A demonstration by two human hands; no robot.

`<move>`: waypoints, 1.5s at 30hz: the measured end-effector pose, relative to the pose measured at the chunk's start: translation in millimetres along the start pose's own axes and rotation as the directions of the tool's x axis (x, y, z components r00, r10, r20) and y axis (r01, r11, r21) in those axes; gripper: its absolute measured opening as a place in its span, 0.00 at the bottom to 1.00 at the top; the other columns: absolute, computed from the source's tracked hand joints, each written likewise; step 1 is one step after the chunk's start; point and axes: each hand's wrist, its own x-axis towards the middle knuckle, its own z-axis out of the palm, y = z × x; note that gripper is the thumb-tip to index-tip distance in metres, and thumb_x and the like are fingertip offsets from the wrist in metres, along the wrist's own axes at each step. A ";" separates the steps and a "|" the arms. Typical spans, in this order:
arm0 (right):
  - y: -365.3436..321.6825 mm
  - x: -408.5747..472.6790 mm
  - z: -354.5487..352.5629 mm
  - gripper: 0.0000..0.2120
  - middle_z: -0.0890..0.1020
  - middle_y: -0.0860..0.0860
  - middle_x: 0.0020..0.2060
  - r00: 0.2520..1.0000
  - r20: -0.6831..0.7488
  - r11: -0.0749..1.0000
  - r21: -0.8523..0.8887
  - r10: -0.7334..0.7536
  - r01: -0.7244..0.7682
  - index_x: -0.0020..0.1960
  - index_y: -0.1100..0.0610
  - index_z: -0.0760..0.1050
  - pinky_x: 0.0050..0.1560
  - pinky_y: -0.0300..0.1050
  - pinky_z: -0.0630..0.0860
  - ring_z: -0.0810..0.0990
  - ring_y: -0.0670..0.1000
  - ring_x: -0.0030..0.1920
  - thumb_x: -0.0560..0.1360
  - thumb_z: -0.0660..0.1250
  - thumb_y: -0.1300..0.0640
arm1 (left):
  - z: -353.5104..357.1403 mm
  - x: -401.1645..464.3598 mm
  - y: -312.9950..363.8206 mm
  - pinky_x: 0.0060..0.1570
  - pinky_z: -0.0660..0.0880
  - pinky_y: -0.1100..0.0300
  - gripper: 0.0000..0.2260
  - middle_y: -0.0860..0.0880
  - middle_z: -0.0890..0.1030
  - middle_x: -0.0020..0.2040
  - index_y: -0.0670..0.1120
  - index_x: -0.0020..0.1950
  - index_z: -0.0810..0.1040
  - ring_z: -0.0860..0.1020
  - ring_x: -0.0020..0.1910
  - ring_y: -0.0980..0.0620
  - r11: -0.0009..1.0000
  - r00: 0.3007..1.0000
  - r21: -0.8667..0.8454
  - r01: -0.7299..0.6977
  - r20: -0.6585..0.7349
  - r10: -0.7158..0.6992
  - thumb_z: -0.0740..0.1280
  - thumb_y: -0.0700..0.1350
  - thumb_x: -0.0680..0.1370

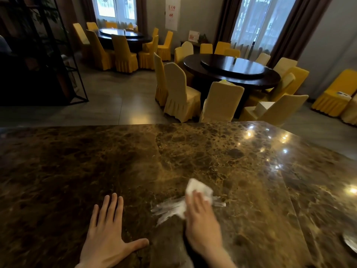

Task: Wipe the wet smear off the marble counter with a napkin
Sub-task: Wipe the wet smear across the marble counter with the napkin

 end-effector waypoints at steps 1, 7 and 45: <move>18.1 1.2 -9.3 0.26 0.47 0.51 0.82 0.991 -0.024 0.991 -0.009 0.135 -0.135 0.82 0.50 0.45 0.80 0.51 0.44 0.42 0.53 0.81 0.85 0.45 0.48 | 0.1 -0.1 0.0 0.81 0.32 0.41 0.69 0.48 0.23 0.78 0.48 0.76 0.23 0.23 0.78 0.48 1.000 1.000 0.002 0.001 -0.004 -0.001 0.40 0.92 0.52; -16.1 5.5 -0.1 0.26 0.41 0.47 0.80 0.996 0.029 0.993 0.072 0.089 -0.091 0.81 0.48 0.43 0.80 0.51 0.40 0.39 0.51 0.80 0.86 0.47 0.50 | 0.3 -1.6 0.3 0.81 0.32 0.41 0.68 0.48 0.23 0.78 0.48 0.76 0.23 0.23 0.77 0.48 1.000 1.000 -0.011 -0.006 -0.011 0.006 0.41 0.92 0.53; -15.5 -4.8 -5.2 0.28 0.52 0.48 0.81 0.961 0.138 0.971 0.035 -0.241 0.238 0.81 0.49 0.53 0.78 0.55 0.37 0.46 0.52 0.81 0.82 0.51 0.49 | -10.6 -4.0 7.1 0.82 0.35 0.40 0.69 0.47 0.25 0.80 0.47 0.77 0.23 0.26 0.79 0.46 0.999 0.999 0.037 0.024 0.044 -0.026 0.35 0.91 0.50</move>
